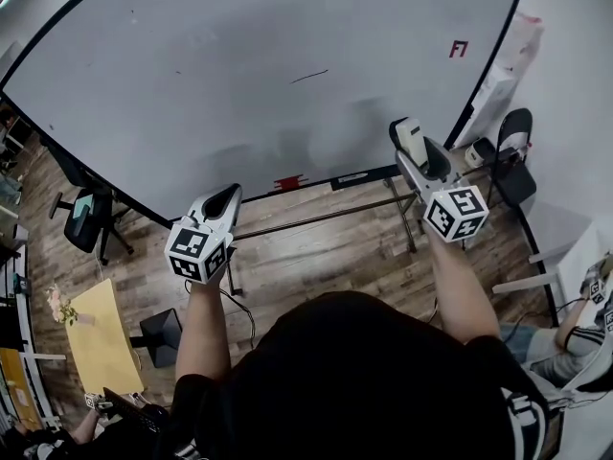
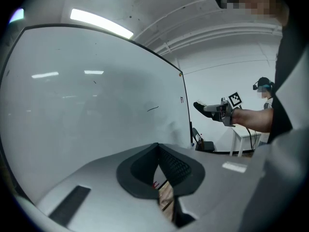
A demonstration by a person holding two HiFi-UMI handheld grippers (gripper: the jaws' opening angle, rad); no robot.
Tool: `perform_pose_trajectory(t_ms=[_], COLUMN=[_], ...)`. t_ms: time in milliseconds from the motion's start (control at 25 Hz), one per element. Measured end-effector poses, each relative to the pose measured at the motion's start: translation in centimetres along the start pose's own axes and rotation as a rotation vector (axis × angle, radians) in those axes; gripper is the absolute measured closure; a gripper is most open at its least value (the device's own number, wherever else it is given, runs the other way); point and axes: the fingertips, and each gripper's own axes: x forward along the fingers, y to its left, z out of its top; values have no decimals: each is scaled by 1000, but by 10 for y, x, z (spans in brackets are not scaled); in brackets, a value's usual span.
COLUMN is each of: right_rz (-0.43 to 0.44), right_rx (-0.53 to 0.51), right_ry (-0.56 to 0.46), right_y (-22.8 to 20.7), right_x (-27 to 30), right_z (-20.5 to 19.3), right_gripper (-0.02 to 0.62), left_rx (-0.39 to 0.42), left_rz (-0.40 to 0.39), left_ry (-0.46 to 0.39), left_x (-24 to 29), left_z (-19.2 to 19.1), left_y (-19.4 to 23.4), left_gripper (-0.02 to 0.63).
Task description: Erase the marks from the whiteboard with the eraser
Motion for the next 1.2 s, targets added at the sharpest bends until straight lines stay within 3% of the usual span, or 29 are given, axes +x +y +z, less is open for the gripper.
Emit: perform_pose_trajectory(t_ms=[760, 1200], right_rz=[64, 65], right_rx=[-33, -140], right_ry=[-3, 1], right_y=[-49, -49], right_x=[39, 56], right_z=[-4, -1], right_gripper=[334, 336], left_rx=[-28, -47], left_rz=[53, 64], left_ry=[0, 20], left_x=[45, 53], left_z=[4, 1], left_y=[-10, -9], left_gripper=[595, 595])
